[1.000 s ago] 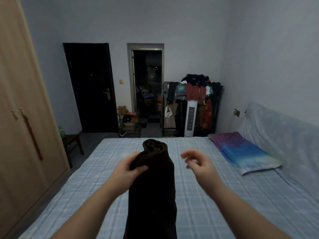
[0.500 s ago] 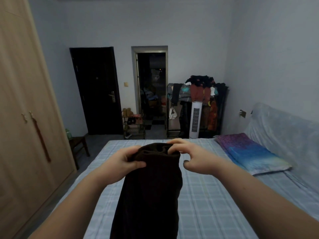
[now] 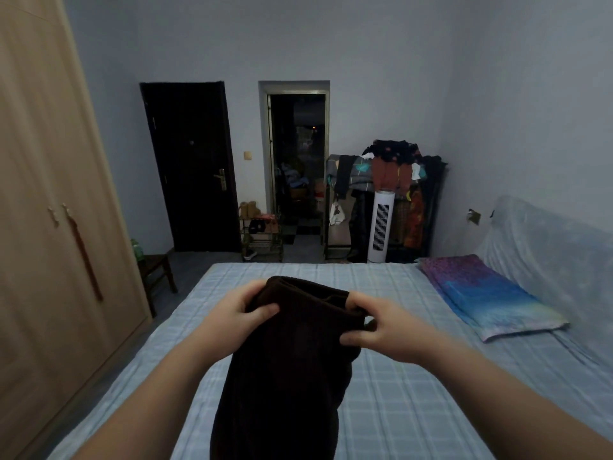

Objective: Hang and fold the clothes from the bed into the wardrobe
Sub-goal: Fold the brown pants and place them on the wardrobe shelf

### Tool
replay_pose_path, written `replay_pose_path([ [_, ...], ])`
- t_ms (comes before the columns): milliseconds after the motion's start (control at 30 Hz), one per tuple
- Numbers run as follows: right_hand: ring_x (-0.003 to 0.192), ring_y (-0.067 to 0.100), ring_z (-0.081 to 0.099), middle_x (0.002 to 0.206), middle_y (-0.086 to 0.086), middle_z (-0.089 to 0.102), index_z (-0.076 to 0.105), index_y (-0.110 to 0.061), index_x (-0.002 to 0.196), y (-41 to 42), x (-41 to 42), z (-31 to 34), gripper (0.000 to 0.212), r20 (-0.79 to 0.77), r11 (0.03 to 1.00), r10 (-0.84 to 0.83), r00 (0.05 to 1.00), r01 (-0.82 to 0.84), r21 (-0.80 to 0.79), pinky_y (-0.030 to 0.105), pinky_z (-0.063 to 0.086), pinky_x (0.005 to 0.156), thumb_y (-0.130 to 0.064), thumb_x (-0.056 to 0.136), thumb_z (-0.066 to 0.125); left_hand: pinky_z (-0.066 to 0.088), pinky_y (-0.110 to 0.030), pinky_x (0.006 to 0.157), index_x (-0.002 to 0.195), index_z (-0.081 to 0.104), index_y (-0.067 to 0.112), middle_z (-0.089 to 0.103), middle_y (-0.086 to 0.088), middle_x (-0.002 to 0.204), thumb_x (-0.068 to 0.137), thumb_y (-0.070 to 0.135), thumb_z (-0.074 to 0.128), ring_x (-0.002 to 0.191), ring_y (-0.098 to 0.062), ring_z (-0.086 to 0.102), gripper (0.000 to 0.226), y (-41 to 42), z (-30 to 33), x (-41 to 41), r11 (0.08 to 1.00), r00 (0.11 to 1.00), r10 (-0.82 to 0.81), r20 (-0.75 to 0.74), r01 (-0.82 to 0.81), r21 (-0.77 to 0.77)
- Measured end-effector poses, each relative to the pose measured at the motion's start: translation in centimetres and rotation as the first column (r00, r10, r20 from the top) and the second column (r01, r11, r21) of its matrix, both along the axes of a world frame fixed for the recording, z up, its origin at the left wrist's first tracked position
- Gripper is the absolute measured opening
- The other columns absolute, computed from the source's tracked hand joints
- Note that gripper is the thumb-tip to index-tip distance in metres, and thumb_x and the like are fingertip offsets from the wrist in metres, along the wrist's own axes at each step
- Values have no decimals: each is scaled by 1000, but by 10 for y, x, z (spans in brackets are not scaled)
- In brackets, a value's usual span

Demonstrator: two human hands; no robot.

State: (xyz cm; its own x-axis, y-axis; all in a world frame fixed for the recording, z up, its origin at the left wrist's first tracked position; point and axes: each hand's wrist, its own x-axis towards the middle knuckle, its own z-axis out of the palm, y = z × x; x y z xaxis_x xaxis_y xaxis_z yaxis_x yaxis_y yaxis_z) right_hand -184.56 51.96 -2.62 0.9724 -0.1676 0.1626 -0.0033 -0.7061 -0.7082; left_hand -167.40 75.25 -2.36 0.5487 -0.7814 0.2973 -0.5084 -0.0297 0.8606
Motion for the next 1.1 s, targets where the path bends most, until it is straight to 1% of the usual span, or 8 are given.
replay_pose_path([
  [167, 71, -1, 62, 77, -7, 62, 53, -30, 87, 2, 0, -9, 20, 201, 978, -198, 959, 182, 99, 19, 49, 62, -22, 89, 71, 53, -28, 89, 118, 67, 28, 72, 6, 113, 99, 17, 57, 106, -8, 67, 24, -9, -4, -4, 999, 993, 35, -113, -36, 0],
  [300, 95, 16, 73, 102, 5, 75, 45, -40, 124, 5, -3, -20, 57, 215, 822, -251, 944, 90, 563, 31, 59, 80, -8, 86, 74, 54, -21, 83, 116, 67, 28, 72, 13, 111, 100, 18, 54, 104, -4, 67, 22, -15, -10, -8, 997, 975, 55, -215, -64, -34],
  [433, 117, 21, 65, 125, 5, 68, 56, -26, 132, -2, -7, -40, 63, 139, 712, -135, 981, -1, 702, 39, 51, 98, -28, 75, 83, 53, -22, 84, 122, 64, 28, 72, 11, 115, 102, 20, 52, 108, -5, 67, 25, -24, -14, -18, 995, 963, 46, -267, -68, -72],
  [533, 123, 20, 61, 131, 1, 65, 54, -24, 136, -5, -11, -49, 69, 63, 712, -54, 997, -6, 702, 41, 47, 103, -30, 74, 84, 53, -18, 79, 116, 63, 36, 72, 17, 109, 102, 20, 51, 103, 1, 66, 24, -29, -10, -25, 995, 968, 51, -244, -71, -76],
  [700, 98, 6, 70, 104, -10, 75, 66, -31, 112, 5, -4, -30, 30, 116, 829, -304, 946, 202, 521, 21, 52, 79, -18, 86, 75, 50, -20, 85, 110, 63, 36, 72, 18, 103, 99, 19, 57, 99, 2, 66, 22, -19, 3, -16, 995, 989, 95, -113, -99, -30],
  [900, 89, 18, 72, 93, 1, 76, 72, -19, 96, 24, 28, 25, 13, 264, 820, -482, 836, 323, 473, 42, 56, 86, -16, 83, 76, 54, -20, 85, 116, 60, 33, 70, 11, 109, 82, 15, 78, 102, -1, 67, 42, 0, 51, 0, 998, 996, -13, 83, 8, 57],
  [1000, 89, 22, 73, 93, 4, 76, 72, -17, 93, 34, 41, 74, 13, 347, 815, -507, 789, 308, 491, 44, 58, 84, -19, 81, 79, 56, -30, 88, 112, 64, 29, 71, 9, 107, 83, 15, 77, 101, -6, 68, 34, 4, 94, 20, 1000, 993, 14, 113, -12, -20],
  [1100, 85, 17, 73, 90, 0, 76, 74, -19, 93, 37, 51, 123, 14, 422, 839, -499, 757, 301, 452, 34, 58, 75, -23, 80, 81, 56, -35, 92, 115, 65, 26, 72, 7, 108, 90, 18, 71, 101, -8, 68, 27, 2, 135, 42, 990, 992, 65, 111, -49, -135],
])
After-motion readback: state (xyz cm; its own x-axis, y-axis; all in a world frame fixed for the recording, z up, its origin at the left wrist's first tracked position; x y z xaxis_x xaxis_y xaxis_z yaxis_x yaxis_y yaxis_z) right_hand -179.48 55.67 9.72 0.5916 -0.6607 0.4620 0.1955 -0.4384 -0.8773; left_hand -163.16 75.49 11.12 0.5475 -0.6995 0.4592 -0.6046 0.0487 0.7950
